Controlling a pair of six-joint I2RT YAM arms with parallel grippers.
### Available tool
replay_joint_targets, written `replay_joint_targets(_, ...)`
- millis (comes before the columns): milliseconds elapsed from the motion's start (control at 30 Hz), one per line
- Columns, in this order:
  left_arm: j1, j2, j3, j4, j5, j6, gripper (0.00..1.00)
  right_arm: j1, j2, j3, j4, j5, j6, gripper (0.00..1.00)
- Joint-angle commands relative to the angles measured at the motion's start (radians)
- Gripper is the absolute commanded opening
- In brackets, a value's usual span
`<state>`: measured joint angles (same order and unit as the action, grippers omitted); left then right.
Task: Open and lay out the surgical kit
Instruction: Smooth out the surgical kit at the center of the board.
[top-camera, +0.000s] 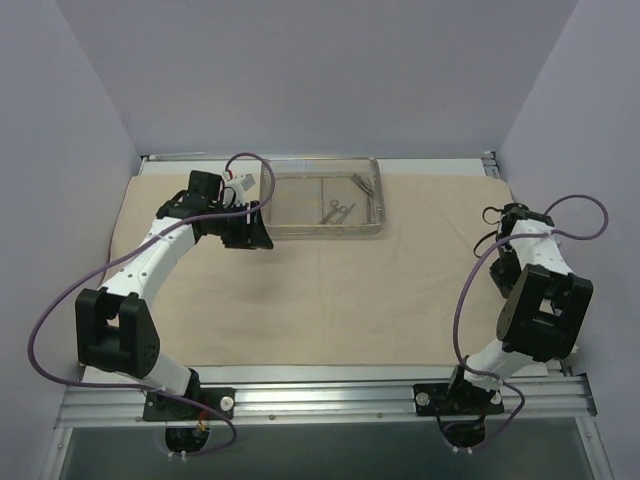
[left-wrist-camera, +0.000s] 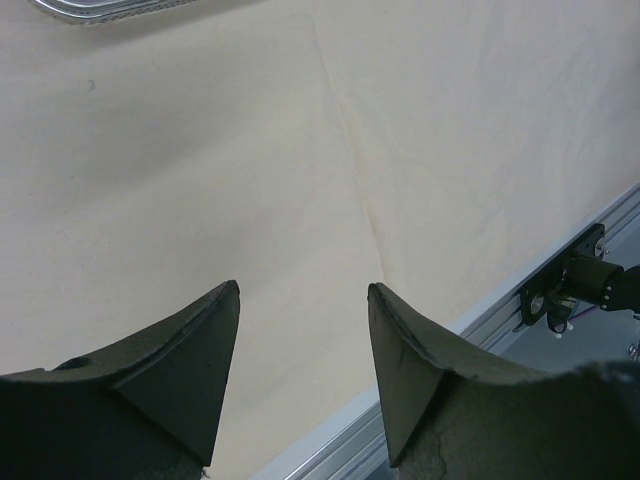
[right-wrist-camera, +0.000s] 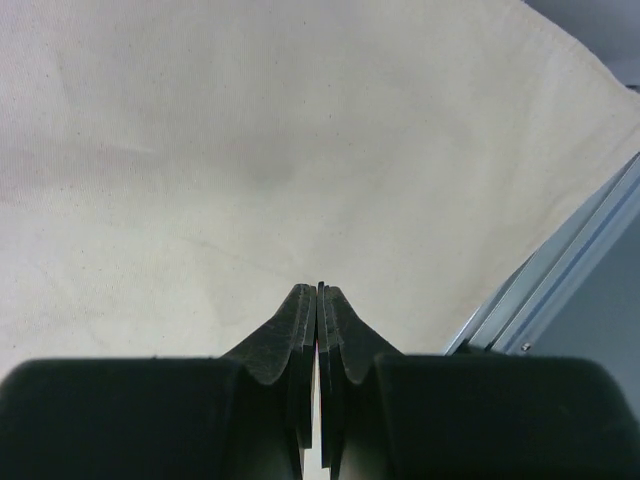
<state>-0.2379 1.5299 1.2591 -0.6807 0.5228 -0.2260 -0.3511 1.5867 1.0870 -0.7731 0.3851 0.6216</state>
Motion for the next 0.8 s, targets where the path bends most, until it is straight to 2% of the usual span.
replay_joint_targets(0,0.026,-0.019,0.029,0.021,0.008,-0.001,0.63,-0.009,0.031,0.045,0.003,0.02,-0.06,0.0)
replay_joint_targets(167,0.045,-0.031,0.017,0.023,-0.006,-0.001,0.65,0.047,0.045,0.139,0.129,0.009,-0.279,0.0)
replay_joint_targets(300,0.051,-0.034,0.023,0.017,-0.009,0.0,0.66,0.054,-0.002,0.137,0.37,-0.018,-0.42,0.0)
replay_joint_targets(400,0.055,-0.04,0.02,0.009,-0.026,0.005,0.66,0.055,-0.056,0.11,0.548,-0.153,-0.561,0.0)
replay_joint_targets(533,0.06,-0.047,0.02,0.006,-0.032,0.004,0.67,0.055,0.013,0.094,0.571,-0.175,-0.681,0.0)
replay_joint_targets(600,0.06,-0.06,0.02,0.01,-0.046,0.002,0.67,0.046,0.086,0.1,0.519,-0.201,-0.773,0.0)
replay_joint_targets(633,0.06,-0.065,0.017,0.015,-0.049,0.002,0.71,0.04,0.102,0.068,0.515,-0.183,-0.862,0.0)
replay_joint_targets(667,0.06,-0.07,0.017,0.017,-0.053,0.002,0.94,0.035,0.11,0.042,0.517,-0.183,-0.928,0.0)
replay_joint_targets(700,0.06,-0.079,0.011,0.02,-0.053,0.001,0.94,0.037,0.102,0.012,0.52,-0.157,-0.986,0.0)
replay_joint_targets(767,0.06,-0.089,-0.012,0.038,-0.053,-0.006,0.94,0.031,0.058,-0.1,0.534,-0.198,-1.166,0.0)
